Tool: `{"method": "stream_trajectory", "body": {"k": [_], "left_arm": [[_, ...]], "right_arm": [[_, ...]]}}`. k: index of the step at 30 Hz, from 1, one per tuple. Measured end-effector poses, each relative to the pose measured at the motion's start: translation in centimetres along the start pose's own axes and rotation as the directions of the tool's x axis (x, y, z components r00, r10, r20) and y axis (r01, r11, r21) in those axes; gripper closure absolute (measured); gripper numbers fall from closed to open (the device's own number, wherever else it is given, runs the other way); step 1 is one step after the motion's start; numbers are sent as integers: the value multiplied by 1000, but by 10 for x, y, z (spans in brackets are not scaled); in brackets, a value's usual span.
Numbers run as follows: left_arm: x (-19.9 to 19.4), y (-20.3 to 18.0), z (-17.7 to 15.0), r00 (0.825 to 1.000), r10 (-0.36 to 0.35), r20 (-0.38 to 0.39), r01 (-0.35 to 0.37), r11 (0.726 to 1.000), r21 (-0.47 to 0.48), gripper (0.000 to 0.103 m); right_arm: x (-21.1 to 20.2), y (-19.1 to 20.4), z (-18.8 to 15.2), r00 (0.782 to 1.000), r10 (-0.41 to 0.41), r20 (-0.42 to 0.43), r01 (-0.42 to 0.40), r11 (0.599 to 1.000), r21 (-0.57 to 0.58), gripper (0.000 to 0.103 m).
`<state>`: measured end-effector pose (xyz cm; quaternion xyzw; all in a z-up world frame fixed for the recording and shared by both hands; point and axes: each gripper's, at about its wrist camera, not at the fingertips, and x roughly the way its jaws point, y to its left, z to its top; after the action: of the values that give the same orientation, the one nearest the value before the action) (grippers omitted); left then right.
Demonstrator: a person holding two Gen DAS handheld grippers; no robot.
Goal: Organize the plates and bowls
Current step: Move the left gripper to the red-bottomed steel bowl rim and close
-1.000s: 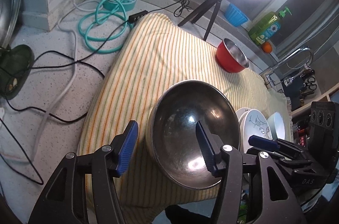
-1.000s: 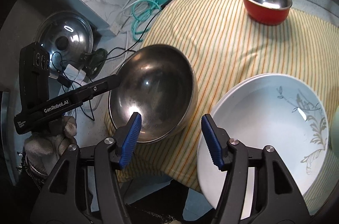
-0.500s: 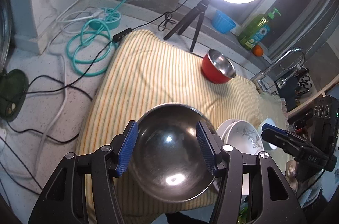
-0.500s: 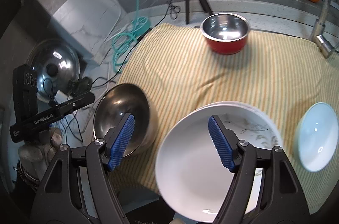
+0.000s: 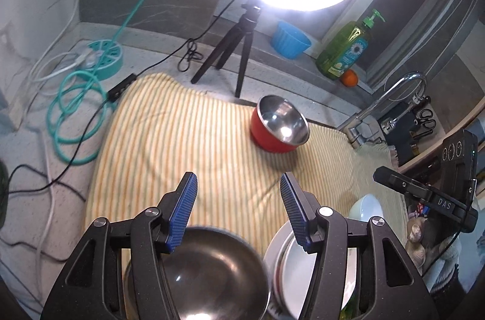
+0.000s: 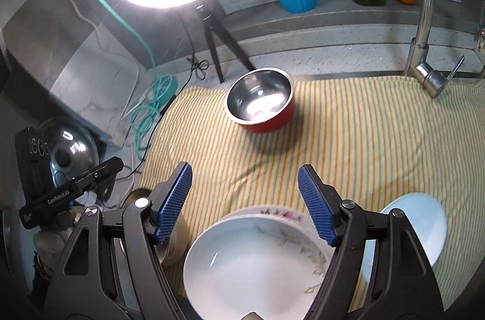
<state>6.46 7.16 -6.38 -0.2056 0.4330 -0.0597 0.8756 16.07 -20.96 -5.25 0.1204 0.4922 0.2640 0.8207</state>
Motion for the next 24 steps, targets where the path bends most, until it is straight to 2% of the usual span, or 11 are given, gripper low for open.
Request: {"method": "stream_trajectory", "body": {"k": [5,13,16,24], "left_arm": [[34,-13,19,999,-18,-31,19,1000,15,47],[91,-21,48,994,-42,-102,42,999,-3,47],[107,-21,55,991,-52,-121,52,999,-4,47],[141,-24,65,984,-52,-168,54,998,10,50]], "right_arm": [[18,-16,21,1000,-30,-3,30,999,16,28],[59,-34,41,999,-13,-50,16,998,66,29],[76,-41,47,997,7,-79,0,997,82,42],[110,-58,55,991,42,-128,-24,989,146,58]]}}
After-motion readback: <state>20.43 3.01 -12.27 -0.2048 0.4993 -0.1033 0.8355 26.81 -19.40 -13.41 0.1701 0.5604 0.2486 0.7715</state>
